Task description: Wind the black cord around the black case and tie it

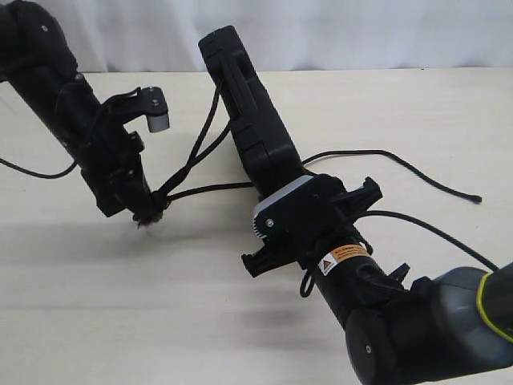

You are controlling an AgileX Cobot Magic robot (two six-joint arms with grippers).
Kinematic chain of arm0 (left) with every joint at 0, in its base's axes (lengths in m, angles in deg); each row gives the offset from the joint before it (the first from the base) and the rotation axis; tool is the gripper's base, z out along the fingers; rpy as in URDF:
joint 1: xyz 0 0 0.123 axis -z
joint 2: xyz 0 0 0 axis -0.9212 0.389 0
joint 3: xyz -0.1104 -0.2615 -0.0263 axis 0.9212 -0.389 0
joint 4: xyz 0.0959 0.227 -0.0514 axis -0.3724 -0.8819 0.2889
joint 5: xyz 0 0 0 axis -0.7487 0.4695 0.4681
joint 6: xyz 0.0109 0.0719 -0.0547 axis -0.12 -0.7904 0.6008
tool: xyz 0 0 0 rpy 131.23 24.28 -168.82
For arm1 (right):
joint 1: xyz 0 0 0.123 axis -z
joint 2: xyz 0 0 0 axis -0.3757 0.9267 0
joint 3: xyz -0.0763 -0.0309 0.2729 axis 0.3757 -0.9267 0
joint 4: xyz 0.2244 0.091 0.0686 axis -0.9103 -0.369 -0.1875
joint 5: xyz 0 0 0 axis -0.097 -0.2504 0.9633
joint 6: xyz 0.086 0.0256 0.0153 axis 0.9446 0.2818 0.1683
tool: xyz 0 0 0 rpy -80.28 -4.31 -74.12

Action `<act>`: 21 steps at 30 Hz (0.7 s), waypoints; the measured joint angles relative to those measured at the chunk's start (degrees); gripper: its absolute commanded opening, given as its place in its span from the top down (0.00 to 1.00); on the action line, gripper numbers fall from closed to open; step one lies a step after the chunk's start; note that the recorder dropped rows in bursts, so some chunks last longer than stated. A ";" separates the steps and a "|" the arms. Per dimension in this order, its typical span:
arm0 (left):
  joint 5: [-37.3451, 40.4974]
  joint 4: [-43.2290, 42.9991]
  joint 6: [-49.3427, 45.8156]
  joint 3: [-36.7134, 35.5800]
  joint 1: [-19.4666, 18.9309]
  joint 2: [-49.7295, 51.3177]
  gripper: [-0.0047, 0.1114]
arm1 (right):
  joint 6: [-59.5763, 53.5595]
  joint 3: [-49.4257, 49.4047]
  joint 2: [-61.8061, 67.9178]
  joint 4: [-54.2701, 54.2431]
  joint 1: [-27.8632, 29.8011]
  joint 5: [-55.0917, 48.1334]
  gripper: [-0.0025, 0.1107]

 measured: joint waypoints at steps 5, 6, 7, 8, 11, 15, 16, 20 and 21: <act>0.76 -3.29 4.03 0.00 0.00 3.53 0.96 | -0.37 0.00 0.00 0.00 0.00 0.00 0.94; 0.76 -3.57 4.43 0.00 0.00 3.79 0.96 | -0.37 0.00 0.00 0.00 0.00 0.00 0.94; 0.76 -3.67 4.71 0.00 0.00 3.92 0.96 | -0.46 0.00 0.00 0.00 0.00 -0.10 0.94; 0.64 -3.80 4.86 0.00 0.00 4.03 0.96 | -0.46 0.00 0.00 0.00 0.00 -0.10 0.94; -0.50 -3.93 5.21 0.00 0.00 4.03 0.96 | -0.50 0.00 0.00 0.00 0.00 -0.10 0.94; -1.22 -6.54 5.44 0.00 0.00 4.03 0.96 | -0.50 0.00 0.00 0.00 0.00 -0.10 0.94; -1.22 -7.80 5.44 0.00 0.00 4.03 0.96 | -0.60 0.00 0.00 0.00 0.00 -0.10 0.94; -1.71 -13.43 5.67 0.00 0.00 4.03 0.96 | -0.60 0.00 0.00 0.00 0.00 -0.10 0.94; -2.01 -14.83 5.67 0.00 0.00 4.03 0.96 | -0.60 0.00 0.00 0.00 0.00 -0.10 0.94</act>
